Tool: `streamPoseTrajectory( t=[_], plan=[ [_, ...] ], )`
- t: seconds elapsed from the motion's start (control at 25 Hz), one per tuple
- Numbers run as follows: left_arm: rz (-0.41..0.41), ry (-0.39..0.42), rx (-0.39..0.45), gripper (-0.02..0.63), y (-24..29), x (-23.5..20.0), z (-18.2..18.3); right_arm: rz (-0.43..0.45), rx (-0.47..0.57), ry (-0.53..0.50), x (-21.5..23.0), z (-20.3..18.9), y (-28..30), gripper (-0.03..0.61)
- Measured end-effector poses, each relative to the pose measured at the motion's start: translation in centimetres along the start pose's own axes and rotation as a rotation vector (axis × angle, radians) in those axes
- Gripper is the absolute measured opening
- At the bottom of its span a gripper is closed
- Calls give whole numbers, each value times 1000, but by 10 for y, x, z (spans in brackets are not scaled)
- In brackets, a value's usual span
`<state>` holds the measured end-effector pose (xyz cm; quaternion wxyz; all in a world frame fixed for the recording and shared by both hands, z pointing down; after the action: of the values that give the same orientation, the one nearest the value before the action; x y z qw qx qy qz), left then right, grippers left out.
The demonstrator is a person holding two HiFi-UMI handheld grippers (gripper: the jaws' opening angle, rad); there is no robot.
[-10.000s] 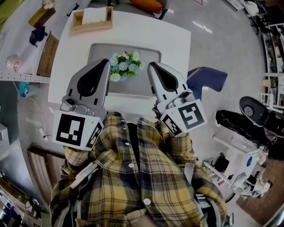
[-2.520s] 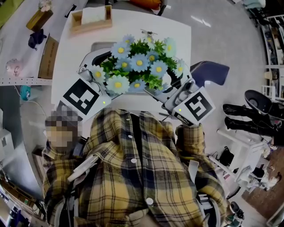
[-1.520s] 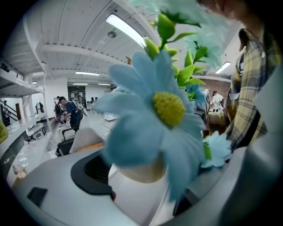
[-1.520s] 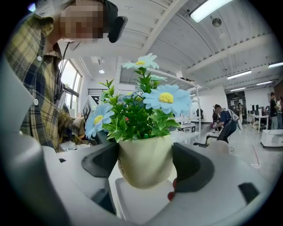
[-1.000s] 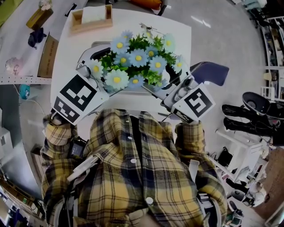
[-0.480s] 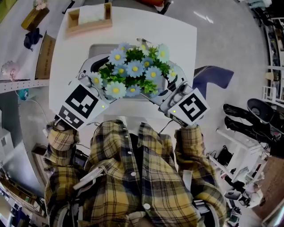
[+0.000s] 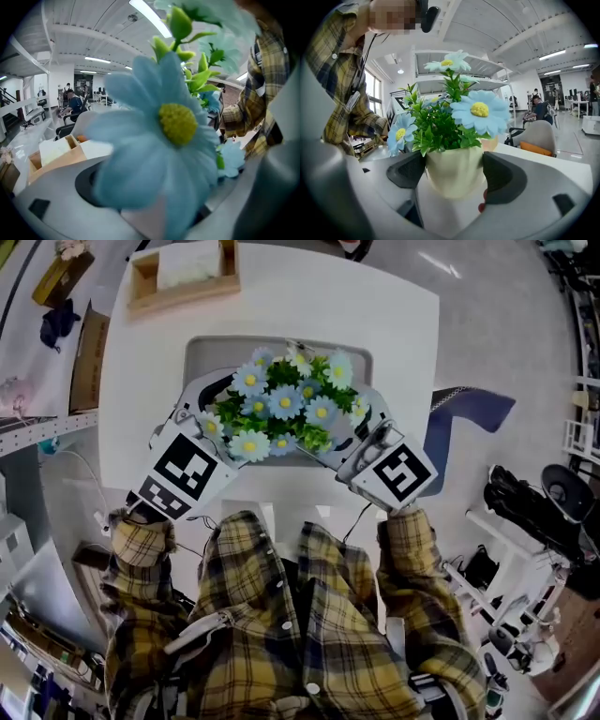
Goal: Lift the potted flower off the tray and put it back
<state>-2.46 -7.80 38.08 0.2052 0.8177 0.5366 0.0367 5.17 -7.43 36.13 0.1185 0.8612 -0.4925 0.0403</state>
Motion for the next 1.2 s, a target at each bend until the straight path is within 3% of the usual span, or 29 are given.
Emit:
streamPoseTrajectory(
  t=[0.2, 0.4, 0.64, 1.2],
  plan=[
    [22, 29, -25, 413, -27, -3, 38, 16, 6, -5, -11, 43, 8, 370],
    [19, 18, -47, 413, -12, -1, 11, 16, -29, 12, -6, 12, 6, 370],
    [13, 20, -54, 414, -11, -3, 17, 10, -42, 21, -3, 20, 7, 370],
    [27, 46, -73, 414, -1, -2, -13, 7, -65, -2, -1, -9, 7, 370]
  ],
)
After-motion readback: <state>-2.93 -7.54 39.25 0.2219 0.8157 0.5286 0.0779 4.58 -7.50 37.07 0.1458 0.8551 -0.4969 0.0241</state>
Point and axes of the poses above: the fingertips, and each gripper's own axes: y forward along the fingers, x to its right, z out of its top, the point moved 3 cm from there along -y, backward along the fingers, and after that the axes turned 12 degrees about x, right-handed, at the moved point
